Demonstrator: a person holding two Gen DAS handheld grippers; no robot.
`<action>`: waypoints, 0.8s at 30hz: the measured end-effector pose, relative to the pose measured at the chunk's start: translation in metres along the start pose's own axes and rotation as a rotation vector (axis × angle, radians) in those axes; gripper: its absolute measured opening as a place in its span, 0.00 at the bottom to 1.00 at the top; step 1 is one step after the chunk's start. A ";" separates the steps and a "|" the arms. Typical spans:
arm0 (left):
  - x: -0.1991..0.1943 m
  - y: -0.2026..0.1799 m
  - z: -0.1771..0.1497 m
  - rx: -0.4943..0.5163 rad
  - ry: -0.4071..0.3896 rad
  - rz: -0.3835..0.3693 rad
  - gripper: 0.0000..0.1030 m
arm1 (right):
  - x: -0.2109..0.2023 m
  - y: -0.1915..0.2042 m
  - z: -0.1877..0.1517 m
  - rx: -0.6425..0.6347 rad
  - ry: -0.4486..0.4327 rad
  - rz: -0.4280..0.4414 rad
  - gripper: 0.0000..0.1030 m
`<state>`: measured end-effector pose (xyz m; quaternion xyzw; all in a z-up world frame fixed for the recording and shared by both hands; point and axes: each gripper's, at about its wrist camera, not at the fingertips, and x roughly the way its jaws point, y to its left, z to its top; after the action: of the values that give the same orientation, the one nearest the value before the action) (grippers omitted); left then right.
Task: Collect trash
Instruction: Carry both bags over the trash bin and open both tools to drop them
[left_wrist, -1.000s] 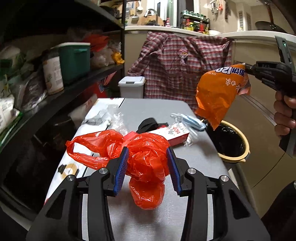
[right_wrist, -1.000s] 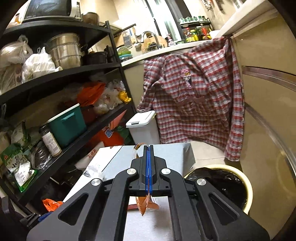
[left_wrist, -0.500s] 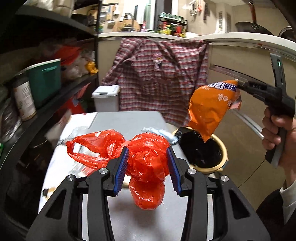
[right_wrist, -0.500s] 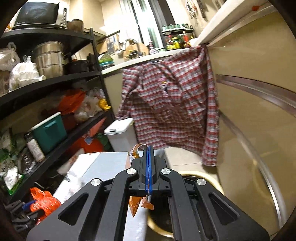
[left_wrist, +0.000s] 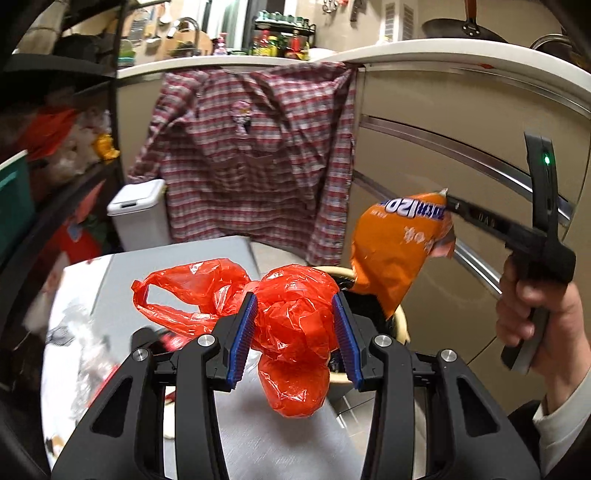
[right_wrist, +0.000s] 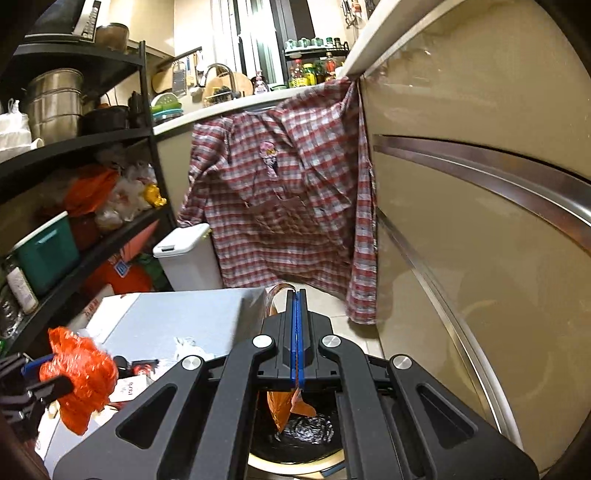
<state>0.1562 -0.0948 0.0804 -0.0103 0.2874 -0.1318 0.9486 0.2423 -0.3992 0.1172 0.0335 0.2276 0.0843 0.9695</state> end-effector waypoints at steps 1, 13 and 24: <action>0.007 -0.002 0.005 -0.001 0.007 -0.012 0.40 | 0.002 -0.001 0.000 -0.001 0.003 -0.004 0.00; 0.077 -0.014 0.038 -0.027 0.097 -0.122 0.41 | 0.030 -0.007 -0.002 -0.008 0.044 -0.025 0.00; 0.123 -0.023 0.048 -0.037 0.154 -0.141 0.53 | 0.052 -0.012 -0.005 0.016 0.095 -0.007 0.06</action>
<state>0.2749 -0.1515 0.0557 -0.0379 0.3603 -0.1931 0.9118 0.2874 -0.4021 0.0888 0.0365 0.2739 0.0804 0.9577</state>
